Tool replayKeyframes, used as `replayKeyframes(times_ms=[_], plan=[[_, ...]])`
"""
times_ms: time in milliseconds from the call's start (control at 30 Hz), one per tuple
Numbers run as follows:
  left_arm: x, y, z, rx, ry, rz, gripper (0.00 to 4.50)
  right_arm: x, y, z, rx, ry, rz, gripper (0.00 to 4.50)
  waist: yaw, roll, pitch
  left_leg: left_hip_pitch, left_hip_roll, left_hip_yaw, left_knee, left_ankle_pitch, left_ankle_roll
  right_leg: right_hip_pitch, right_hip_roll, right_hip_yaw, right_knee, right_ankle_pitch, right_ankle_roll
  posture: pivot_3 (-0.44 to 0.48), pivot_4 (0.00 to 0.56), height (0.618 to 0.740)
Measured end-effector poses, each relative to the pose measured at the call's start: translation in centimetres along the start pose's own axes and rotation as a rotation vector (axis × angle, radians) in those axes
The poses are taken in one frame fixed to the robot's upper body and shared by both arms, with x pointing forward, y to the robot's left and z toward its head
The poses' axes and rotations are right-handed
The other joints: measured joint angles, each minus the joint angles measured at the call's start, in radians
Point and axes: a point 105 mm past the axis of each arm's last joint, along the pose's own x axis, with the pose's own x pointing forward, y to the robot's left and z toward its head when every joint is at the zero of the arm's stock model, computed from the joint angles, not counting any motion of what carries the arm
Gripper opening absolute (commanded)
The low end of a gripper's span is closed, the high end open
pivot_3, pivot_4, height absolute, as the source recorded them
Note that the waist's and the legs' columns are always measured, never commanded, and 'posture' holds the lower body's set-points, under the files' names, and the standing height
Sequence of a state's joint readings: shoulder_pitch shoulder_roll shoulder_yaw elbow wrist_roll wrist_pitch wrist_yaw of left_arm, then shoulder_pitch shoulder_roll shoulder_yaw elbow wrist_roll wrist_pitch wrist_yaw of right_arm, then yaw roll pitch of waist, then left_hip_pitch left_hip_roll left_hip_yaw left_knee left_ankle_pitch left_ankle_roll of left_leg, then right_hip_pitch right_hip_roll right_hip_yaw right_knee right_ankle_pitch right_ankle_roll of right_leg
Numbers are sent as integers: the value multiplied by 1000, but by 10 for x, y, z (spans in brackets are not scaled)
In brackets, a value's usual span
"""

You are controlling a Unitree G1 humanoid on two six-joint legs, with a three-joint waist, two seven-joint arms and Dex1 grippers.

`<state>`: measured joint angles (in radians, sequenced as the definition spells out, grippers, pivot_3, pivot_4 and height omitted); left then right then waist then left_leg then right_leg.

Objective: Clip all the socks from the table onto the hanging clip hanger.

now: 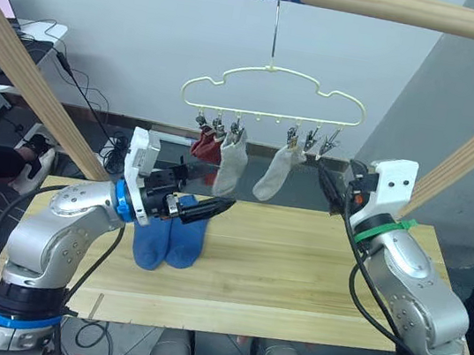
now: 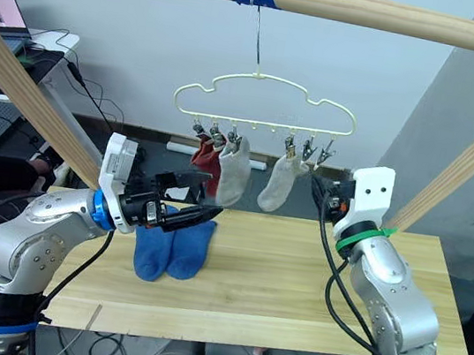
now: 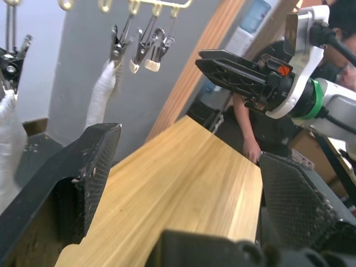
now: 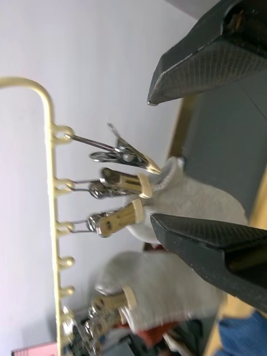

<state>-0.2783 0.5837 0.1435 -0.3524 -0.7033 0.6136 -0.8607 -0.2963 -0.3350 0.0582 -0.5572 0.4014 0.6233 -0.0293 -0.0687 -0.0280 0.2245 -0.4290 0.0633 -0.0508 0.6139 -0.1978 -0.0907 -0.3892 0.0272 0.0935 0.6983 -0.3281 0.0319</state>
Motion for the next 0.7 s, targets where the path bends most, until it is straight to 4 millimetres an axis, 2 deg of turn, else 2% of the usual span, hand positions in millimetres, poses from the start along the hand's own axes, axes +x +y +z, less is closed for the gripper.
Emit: replayKeyframes(times_ms=[267,533,700], plan=[[3,-9,8,13,-31,-7,4500,16,19,-3,32,-40,-2,3200,14,0,0,0,0,0,0,0,0,0,0,0,0,0,0,26,190,740],[2,-17,24,47,-80,-63,4500,25,19,-8,41,-52,-52,3200,30,0,0,0,0,0,0,0,0,0,0,0,1,0,0,45,197,740],[0,-17,21,44,-77,-54,4500,31,20,-4,56,-75,-66,3200,35,0,0,0,0,0,0,0,0,0,0,-1,1,0,0,51,195,740]])
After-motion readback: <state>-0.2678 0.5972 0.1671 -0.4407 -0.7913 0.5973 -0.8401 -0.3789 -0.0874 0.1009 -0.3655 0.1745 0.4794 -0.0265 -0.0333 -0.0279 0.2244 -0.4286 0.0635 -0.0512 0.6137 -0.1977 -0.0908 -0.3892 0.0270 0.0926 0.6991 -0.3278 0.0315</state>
